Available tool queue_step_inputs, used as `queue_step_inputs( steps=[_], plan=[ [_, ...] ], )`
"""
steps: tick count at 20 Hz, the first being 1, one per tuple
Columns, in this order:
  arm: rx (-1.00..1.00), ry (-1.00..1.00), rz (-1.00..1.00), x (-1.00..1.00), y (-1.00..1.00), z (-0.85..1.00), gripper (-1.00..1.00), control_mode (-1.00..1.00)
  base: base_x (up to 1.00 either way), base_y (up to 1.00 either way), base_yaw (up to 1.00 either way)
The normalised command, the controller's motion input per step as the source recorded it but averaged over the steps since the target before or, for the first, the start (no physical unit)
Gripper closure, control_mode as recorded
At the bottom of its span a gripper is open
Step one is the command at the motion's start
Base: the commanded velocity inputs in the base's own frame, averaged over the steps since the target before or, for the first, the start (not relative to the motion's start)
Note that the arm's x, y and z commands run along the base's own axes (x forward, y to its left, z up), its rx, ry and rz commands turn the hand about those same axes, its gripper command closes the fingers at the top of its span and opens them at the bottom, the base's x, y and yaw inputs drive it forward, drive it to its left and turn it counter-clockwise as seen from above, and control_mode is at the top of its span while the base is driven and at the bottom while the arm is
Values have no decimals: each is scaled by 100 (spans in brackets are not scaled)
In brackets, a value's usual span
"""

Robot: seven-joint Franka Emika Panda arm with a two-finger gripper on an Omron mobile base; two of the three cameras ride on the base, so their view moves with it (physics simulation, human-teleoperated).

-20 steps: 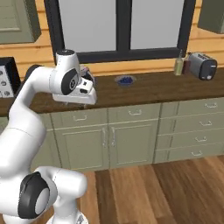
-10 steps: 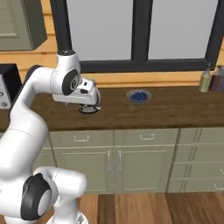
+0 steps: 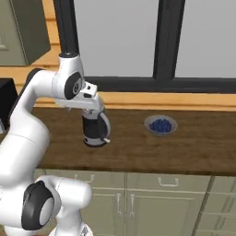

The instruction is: Navigate to the electric kettle.

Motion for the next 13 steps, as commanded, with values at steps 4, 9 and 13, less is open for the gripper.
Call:
queue_step_inputs(
  steps=[4, 9, 13],
  plan=[
    [0, 0, 0, 0, 0, 0, -100, 100, 59, -41, 29],
    [0, 0, 0, 0, 0, 0, -100, 100, 67, -40, 28],
    [0, 0, 0, 0, 0, 0, -100, 100, 57, -32, 20]
  ],
)
